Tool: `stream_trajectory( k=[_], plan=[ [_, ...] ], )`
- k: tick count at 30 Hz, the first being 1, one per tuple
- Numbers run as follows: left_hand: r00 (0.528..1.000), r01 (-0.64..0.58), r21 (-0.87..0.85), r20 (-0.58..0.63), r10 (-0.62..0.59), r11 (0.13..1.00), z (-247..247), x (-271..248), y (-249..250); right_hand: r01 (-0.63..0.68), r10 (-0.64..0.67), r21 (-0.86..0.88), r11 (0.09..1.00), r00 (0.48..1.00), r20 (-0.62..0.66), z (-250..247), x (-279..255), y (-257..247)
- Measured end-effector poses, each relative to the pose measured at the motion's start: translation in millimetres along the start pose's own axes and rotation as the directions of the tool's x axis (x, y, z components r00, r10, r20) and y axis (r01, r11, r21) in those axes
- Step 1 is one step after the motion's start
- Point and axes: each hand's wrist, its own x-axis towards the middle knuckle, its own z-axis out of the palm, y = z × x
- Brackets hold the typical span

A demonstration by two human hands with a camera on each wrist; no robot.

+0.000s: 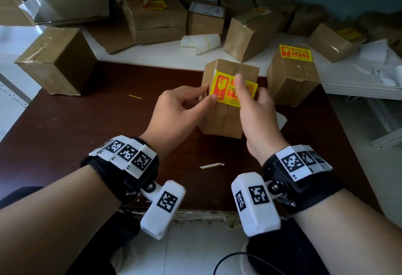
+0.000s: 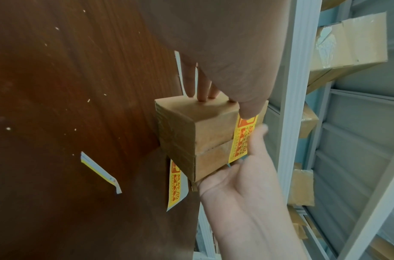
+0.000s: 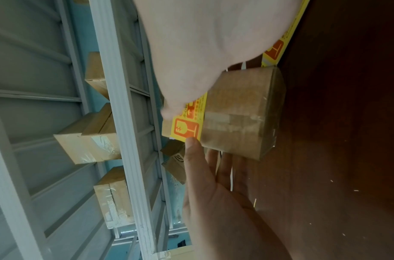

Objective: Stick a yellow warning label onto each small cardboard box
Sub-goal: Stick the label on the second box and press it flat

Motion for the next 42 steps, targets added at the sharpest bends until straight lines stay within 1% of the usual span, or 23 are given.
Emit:
stream_trajectory(
  k=[2,4,9,12,15,18,21,24,26,28,30,33,36,38,40,42],
  plan=[
    [1.0,-0.022,0.015,0.003,0.022,1.0,1,-1,-1,0.037,-0.037,-0.005,0.999,0.999,0.007,1,-3,1],
    [1.0,-0.015,0.012,-0.003,0.015,1.0,1,0,-2,0.055,-0.055,-0.02,0.998,0.998,-0.01,2,-2,4],
    [1.0,-0.001,0.001,-0.001,0.001,1.0,-4,3,-4,-0.01,0.01,0.012,1.0,1.0,-0.009,-1,0,1],
    [0.999,-0.034,0.041,0.013,0.034,0.999,-2,1,-3,-0.008,0.008,0.039,0.999,1.0,0.005,1,-4,-1],
    [0.999,-0.043,0.057,0.0,0.043,0.997,-2,0,-4,0.019,-0.019,0.027,0.999,1.0,-0.014,4,-4,3],
    [1.0,-0.024,0.064,-0.012,0.024,0.998,-2,2,-3,-0.001,0.001,-0.018,1.0,1.0,-0.027,1,-1,2],
    [1.0,-0.012,0.043,0.002,0.012,0.999,-2,1,-3,-0.015,0.013,-0.036,0.999,0.999,-0.05,-1,1,-2],
    [0.999,-0.035,0.058,0.019,0.034,0.998,-1,0,-2,-0.026,0.026,-0.028,0.999,1.0,-0.005,0,-5,-6],
    [0.999,-0.052,0.08,0.018,0.05,0.995,-1,-1,-1,0.015,-0.015,-0.041,0.999,1.0,0.012,1,-7,-3],
    [0.999,-0.048,0.074,0.008,0.047,0.996,-1,0,-1,0.039,-0.04,-0.071,0.997,0.999,-0.011,2,-6,1],
    [1.0,-0.025,0.063,-0.006,0.025,0.998,-2,1,-2,0.029,-0.034,-0.11,0.994,0.998,-0.045,2,-3,1],
    [1.0,-0.013,0.05,-0.006,0.013,0.999,-4,3,-1,0.008,-0.017,-0.083,0.997,0.994,-0.11,0,0,1],
    [0.999,-0.034,0.064,0.015,0.033,0.997,-1,0,1,0.004,-0.008,-0.073,0.997,0.999,-0.053,0,-5,-2],
    [0.999,-0.052,0.076,0.008,0.052,0.996,2,-2,2,0.039,-0.042,-0.084,0.996,0.998,-0.036,2,-9,-2],
    [0.999,-0.046,0.067,-0.008,0.047,0.997,3,-2,2,0.06,-0.066,-0.104,0.993,0.996,-0.054,5,-7,2],
    [1.0,-0.02,0.046,-0.018,0.021,0.999,2,-1,2,0.03,-0.038,-0.081,0.996,0.994,-0.1,6,-4,4]
  ],
)
